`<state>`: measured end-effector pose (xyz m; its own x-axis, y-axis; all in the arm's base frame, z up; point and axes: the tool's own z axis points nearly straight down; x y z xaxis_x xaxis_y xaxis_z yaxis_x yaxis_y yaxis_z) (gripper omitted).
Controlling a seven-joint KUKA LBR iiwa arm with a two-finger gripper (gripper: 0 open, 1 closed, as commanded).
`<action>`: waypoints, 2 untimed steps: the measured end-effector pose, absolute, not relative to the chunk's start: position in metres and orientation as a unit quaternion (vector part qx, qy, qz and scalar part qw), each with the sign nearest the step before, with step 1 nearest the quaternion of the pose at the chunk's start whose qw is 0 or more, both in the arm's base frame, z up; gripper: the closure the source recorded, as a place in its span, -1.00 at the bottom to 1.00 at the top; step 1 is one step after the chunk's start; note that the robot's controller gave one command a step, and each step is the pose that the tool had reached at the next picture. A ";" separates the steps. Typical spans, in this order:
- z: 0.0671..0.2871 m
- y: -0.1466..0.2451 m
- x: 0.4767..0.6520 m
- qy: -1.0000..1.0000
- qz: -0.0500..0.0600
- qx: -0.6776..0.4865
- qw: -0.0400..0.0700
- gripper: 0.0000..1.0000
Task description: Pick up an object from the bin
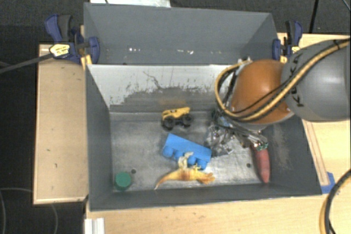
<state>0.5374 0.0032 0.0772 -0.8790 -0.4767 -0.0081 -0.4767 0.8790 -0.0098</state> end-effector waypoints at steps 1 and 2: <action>0.072 0.008 0.534 0.969 0.000 -0.248 0.000 -1.00; 0.072 0.008 0.534 0.969 0.000 -0.248 0.000 -1.00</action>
Offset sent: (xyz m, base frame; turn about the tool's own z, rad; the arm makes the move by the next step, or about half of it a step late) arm 0.0000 0.0000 0.0000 0.0000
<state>0.5338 0.0083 0.0720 -0.8769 -0.4806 -0.0008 -0.4806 0.8769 -0.0007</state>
